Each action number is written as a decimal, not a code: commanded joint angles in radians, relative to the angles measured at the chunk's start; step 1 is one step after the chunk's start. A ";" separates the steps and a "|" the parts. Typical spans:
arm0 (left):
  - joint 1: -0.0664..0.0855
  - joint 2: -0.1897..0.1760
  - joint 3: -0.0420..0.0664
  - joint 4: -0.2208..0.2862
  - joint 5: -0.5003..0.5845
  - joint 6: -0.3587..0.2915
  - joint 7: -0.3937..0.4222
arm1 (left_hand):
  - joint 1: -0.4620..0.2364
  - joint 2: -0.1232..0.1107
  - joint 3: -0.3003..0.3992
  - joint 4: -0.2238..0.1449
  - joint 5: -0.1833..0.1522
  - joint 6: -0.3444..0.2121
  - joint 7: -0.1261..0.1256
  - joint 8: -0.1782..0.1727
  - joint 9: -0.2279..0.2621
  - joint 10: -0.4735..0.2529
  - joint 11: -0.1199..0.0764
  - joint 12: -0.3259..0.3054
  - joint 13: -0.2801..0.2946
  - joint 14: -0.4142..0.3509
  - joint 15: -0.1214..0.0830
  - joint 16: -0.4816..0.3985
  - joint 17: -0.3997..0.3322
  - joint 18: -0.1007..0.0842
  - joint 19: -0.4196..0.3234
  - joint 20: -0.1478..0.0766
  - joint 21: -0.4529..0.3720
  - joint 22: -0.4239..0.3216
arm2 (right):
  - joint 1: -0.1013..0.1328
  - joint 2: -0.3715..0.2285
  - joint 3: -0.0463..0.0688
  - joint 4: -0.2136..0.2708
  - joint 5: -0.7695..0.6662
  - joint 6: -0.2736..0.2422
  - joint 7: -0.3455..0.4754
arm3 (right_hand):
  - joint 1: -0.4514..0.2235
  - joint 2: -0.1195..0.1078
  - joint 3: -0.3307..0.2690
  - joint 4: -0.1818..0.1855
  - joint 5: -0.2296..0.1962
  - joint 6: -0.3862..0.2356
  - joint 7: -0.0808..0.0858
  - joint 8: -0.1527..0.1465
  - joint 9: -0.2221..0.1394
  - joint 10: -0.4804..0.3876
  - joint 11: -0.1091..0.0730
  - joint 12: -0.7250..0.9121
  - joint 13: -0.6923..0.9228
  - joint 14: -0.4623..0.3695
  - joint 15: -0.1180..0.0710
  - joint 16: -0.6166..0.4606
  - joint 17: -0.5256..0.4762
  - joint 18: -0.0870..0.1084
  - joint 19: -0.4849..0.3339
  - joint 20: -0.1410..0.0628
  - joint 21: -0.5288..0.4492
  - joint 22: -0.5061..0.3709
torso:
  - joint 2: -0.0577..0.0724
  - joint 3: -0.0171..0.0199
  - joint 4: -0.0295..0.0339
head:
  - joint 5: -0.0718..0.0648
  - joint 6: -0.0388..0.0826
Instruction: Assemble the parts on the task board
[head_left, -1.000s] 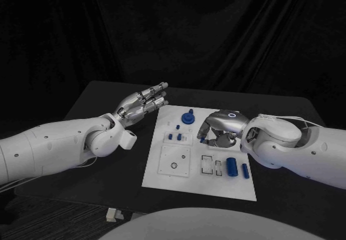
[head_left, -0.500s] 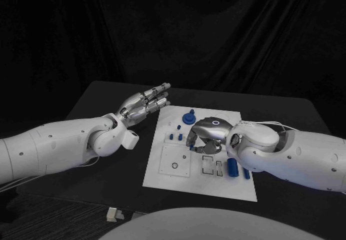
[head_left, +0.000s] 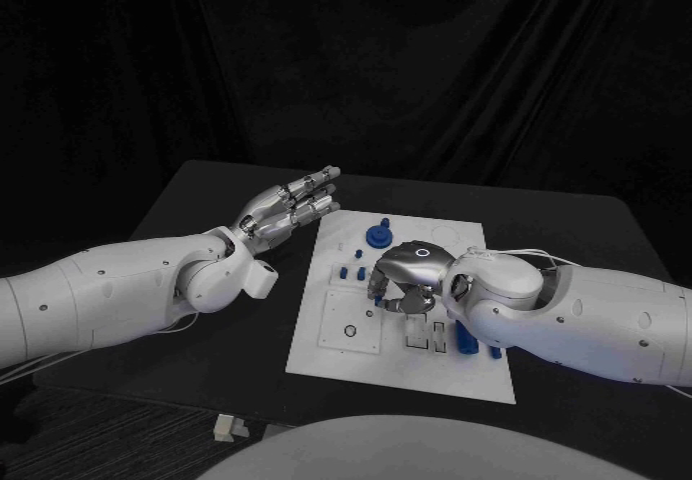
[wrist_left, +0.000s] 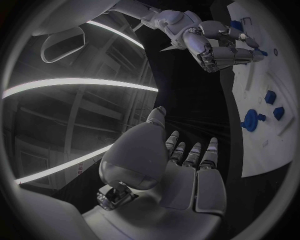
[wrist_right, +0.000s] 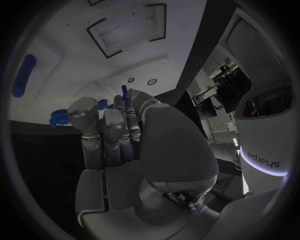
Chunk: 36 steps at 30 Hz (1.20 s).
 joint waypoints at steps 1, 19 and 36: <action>-0.002 0.003 0.001 0.000 0.006 0.009 0.040 | 0.002 0.010 0.002 -0.006 0.001 -0.001 0.008 0.003 0.000 -0.002 -0.004 -0.007 -0.001 0.000 -0.006 -0.001 -0.001 0.008 -0.005 -0.004 -0.002 -0.001 | -0.008 0.007 0.001 -0.005 -0.013 -0.011 -0.019 | -0.006 -0.004 0.003 0.002 -0.005 0.003 -0.001 -0.004 0.001 0.008 0.002 -0.005 0.002 0.006 0.001 0.006 0.002 -0.018 0.009 0.000 0.005 0.124 | -0.001 -0.0001 -0.0003 | 0.000 0.000; -0.008 0.006 0.001 -0.008 0.006 0.017 0.037 | 0.003 0.013 0.004 -0.008 0.001 0.002 0.014 0.004 0.001 -0.002 -0.005 -0.007 -0.001 0.001 -0.004 -0.001 0.000 0.008 -0.004 -0.003 -0.002 0.001 | -0.027 0.031 0.001 -0.023 -0.013 -0.043 -0.008 | 0.001 -0.005 0.006 -0.005 -0.005 0.006 -0.001 -0.005 0.002 0.015 0.000 -0.004 0.004 0.007 -0.001 0.024 0.018 -0.020 0.011 -0.001 0.026 0.126 | -0.001 -0.0001 -0.0016 | 0.004 0.000; -0.014 0.007 0.001 -0.012 0.006 0.020 0.035 | 0.004 0.014 0.004 -0.008 0.001 0.003 0.015 0.004 0.001 -0.002 -0.005 -0.007 -0.001 0.001 -0.003 0.000 0.000 0.008 -0.003 -0.003 -0.001 0.002 | -0.040 0.037 0.001 -0.027 -0.013 -0.052 -0.006 | 0.002 -0.006 0.007 -0.008 -0.005 0.011 -0.002 -0.004 0.004 0.020 -0.001 -0.003 0.005 0.010 -0.002 0.037 0.029 -0.022 0.013 -0.002 0.045 0.129 | -0.001 -0.0004 -0.0010 | 0.004 0.000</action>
